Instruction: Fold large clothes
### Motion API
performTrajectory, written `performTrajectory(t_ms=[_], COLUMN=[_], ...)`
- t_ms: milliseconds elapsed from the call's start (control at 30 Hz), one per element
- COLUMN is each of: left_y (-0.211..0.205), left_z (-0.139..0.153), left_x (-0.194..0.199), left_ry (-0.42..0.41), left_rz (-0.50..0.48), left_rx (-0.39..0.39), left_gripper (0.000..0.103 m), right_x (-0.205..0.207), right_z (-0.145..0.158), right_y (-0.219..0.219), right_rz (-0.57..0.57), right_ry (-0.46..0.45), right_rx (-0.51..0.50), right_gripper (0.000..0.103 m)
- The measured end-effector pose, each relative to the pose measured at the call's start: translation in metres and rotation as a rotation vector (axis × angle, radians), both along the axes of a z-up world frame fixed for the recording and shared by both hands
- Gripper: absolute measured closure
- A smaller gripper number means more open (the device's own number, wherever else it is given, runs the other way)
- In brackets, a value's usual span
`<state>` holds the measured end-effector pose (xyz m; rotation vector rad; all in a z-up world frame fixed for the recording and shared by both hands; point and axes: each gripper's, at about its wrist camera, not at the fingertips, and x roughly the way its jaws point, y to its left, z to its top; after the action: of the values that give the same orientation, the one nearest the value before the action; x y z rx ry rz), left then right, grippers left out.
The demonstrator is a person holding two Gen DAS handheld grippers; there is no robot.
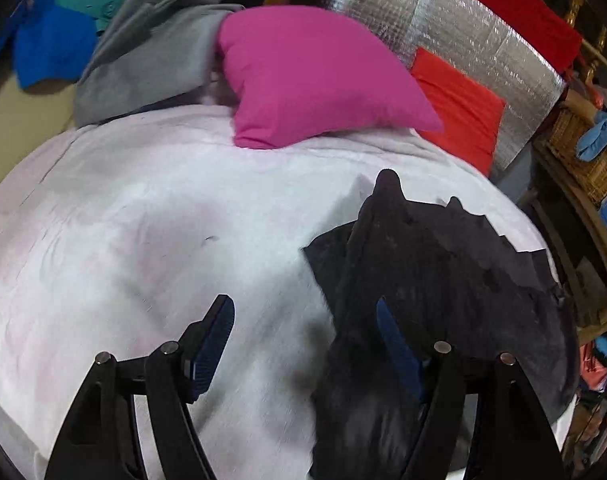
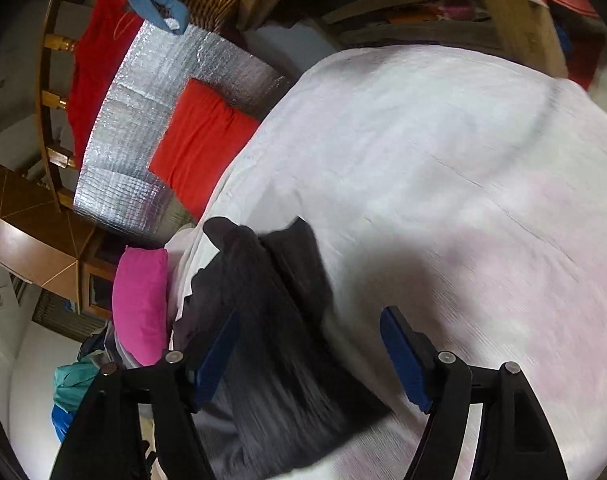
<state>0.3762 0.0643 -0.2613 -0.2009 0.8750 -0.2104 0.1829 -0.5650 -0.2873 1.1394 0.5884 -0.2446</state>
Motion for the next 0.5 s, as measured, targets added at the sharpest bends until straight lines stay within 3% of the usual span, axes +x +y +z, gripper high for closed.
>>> performTrajectory(t_ms=[200,233,267,300,333,433,500], left_y=[-0.034,-0.035,-0.036,-0.037,-0.039,-0.049,-0.056], left_z=[-0.02,-0.021,-0.022,-0.023,-0.024,-0.026,-0.035], left_x=[0.03,0.032,0.034,0.038,0.04,0.048,0.053], left_ry=[0.057,0.061,0.064,0.068,0.069,0.041,0.048], left_rz=[-0.005,0.0,0.0,-0.004,-0.003,0.008,0.01], left_rx=[0.084,0.078,0.066,0.041,0.032,0.076,0.115], left_gripper=[0.03,0.032,0.042,0.053,0.055,0.057,0.056], right_x=[0.053,0.059,0.067,0.073,0.077,0.073,0.072], right_z=[-0.007,-0.008,-0.007,-0.005,-0.002,0.004,-0.004], right_y=[0.009,0.014,0.02,0.026,0.031,0.03,0.028], right_rz=[0.096,0.12,0.144,0.148,0.133,0.08,0.076], right_ry=[0.066,0.08,0.106,0.144,0.185,0.151,0.178], right_rx=[-0.032,-0.05,-0.099,-0.153,-0.22,-0.216,-0.22], right_gripper=[0.026,0.03,0.039,0.059,0.066,0.07,0.07])
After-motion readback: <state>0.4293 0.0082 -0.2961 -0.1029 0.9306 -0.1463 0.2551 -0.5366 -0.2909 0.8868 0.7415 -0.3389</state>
